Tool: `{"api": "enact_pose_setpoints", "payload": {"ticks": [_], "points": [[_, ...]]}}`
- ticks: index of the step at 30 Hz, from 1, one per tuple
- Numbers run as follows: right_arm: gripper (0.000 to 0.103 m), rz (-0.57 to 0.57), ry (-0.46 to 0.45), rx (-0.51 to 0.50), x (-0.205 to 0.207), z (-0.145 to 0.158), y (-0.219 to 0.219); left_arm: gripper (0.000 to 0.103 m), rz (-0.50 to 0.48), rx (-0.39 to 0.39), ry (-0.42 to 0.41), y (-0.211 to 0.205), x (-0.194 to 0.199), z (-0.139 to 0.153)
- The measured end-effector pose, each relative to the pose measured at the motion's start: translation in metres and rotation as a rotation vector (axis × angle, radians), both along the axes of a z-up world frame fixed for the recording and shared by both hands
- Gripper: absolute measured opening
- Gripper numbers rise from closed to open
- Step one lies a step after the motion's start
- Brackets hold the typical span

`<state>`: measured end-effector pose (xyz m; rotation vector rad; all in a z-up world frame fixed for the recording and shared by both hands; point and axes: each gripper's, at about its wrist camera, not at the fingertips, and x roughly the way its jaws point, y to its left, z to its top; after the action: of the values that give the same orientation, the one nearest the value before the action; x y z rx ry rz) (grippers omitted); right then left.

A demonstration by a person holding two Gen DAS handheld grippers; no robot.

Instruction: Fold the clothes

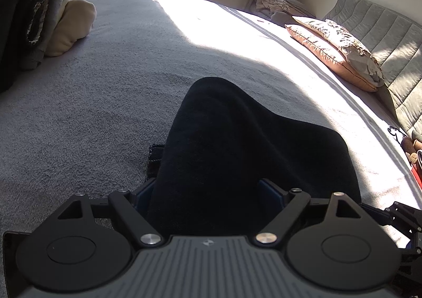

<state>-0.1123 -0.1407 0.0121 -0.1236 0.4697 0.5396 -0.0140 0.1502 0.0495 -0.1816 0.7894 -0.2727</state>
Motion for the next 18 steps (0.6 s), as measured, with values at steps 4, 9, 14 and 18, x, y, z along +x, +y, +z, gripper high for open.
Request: {"api": "enact_pose_setpoints", "payload": {"ticks": [4, 9, 14, 18], "points": [[0.045, 0.019, 0.029, 0.018, 0.001, -0.002, 0.0, 0.087, 0.001, 0.005, 0.002, -0.001, 0.001, -0.001], [0.046, 0.011, 0.02, -0.014, 0.0, -0.008, 0.007, 0.088, 0.002, 0.016, 0.0, -0.003, 0.0, -0.001], [0.046, 0.009, 0.017, -0.009, -0.001, -0.009, 0.007, 0.089, 0.001, 0.017, -0.001, -0.003, 0.0, -0.002], [0.046, 0.006, 0.013, -0.008, -0.002, -0.009, 0.008, 0.091, 0.001, 0.017, 0.0, -0.003, 0.002, -0.004]]}}
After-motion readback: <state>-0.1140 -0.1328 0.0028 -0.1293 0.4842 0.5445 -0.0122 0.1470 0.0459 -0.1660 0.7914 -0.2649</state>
